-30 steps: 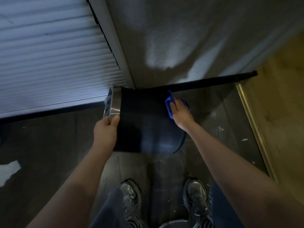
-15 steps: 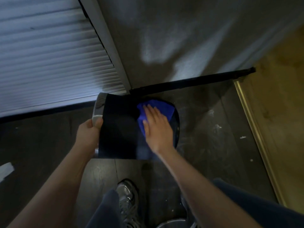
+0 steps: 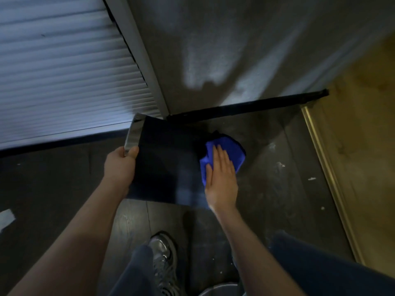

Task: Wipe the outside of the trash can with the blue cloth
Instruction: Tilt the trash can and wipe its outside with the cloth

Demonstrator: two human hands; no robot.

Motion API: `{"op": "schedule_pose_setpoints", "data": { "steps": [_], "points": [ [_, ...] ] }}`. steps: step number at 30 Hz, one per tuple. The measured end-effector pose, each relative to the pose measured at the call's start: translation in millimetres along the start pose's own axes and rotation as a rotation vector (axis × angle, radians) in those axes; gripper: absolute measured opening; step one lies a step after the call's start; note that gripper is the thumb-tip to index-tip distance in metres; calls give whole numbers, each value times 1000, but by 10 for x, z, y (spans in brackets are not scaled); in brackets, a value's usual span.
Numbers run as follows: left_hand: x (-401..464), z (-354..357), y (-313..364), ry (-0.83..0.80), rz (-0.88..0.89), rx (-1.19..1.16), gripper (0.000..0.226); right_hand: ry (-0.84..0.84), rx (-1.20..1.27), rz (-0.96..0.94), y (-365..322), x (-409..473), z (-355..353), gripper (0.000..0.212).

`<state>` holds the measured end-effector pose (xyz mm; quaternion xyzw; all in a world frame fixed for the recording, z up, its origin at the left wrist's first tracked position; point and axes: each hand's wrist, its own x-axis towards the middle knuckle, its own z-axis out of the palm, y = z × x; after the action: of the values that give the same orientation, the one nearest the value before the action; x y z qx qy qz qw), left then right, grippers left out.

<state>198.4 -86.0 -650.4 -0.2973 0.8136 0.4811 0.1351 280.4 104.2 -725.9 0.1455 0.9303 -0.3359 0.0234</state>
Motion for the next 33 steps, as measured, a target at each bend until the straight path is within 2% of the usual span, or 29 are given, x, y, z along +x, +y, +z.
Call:
{"op": "schedule_pose_setpoints", "data": {
  "steps": [4,10,13,16,18,21,25,29,33],
  "points": [
    [-49,-4,31,-44,-19,-55,20,-55,-37,11,61,-382,91,49],
    [-129,-71,-8,-74,-60,-111,24,-28,-57,1,-58,208,-27,50],
    [-147,-101,-38,-57,-81,-120,25,-118,-169,-15,-140,724,-56,42],
    [-139,-77,-19,-46,-107,-148,25,-288,-173,0,-184,1045,-111,38],
    [-138,-68,3,-47,-128,-145,26,-325,-164,5,-183,1082,-121,38],
    [-142,-44,65,-19,-150,-101,29,-171,-120,-17,-118,937,-128,38],
    [-124,24,169,6,-154,-89,29,35,23,-25,24,232,-29,46],
    [-116,19,152,-18,-165,-115,32,-16,46,40,93,-294,125,49],
    [-113,3,108,-22,-163,-105,32,15,47,61,11,-93,77,48]
  ]
}}
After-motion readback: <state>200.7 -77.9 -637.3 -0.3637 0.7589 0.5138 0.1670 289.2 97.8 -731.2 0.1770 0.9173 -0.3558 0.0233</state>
